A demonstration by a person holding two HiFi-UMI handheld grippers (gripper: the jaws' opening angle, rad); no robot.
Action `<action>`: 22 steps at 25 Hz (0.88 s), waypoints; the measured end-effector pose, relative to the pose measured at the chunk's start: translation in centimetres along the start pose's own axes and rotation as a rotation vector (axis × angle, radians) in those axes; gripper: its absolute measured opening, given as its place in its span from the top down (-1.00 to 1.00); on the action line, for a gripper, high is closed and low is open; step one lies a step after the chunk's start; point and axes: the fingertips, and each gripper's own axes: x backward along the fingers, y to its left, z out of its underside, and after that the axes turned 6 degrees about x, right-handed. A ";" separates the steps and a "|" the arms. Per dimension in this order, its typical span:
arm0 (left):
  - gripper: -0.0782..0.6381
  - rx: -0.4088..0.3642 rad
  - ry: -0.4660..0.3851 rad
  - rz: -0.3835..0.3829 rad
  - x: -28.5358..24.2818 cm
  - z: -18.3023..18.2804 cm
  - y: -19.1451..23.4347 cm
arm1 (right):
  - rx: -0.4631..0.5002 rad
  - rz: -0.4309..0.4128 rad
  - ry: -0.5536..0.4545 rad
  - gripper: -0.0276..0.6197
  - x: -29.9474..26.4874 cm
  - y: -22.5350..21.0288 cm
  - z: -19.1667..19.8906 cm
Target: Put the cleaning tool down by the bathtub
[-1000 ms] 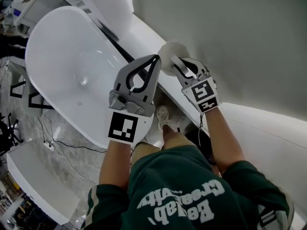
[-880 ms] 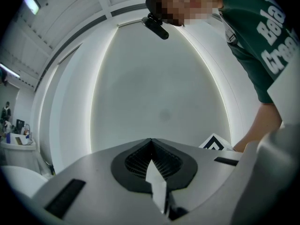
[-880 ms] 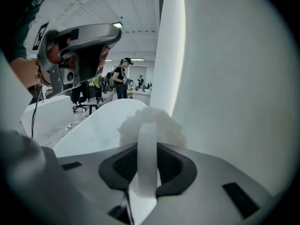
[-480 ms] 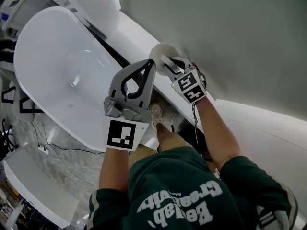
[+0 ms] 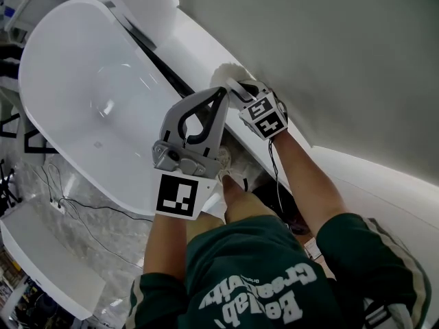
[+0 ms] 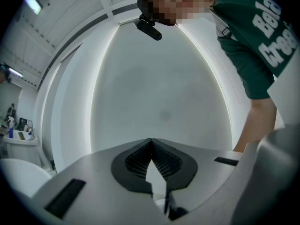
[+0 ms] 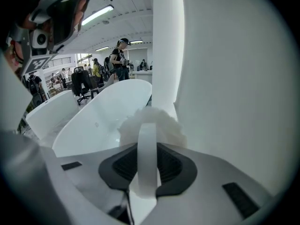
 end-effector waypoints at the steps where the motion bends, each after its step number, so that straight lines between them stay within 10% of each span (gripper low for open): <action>1: 0.78 -0.001 0.001 -0.006 -0.1 0.1 0.1 | 0.001 -0.014 0.000 0.62 -0.6 0.1 0.2; 22: 0.78 0.072 0.009 -0.080 -1.9 3.1 0.3 | 0.064 -0.161 0.132 0.62 -7.1 0.5 5.8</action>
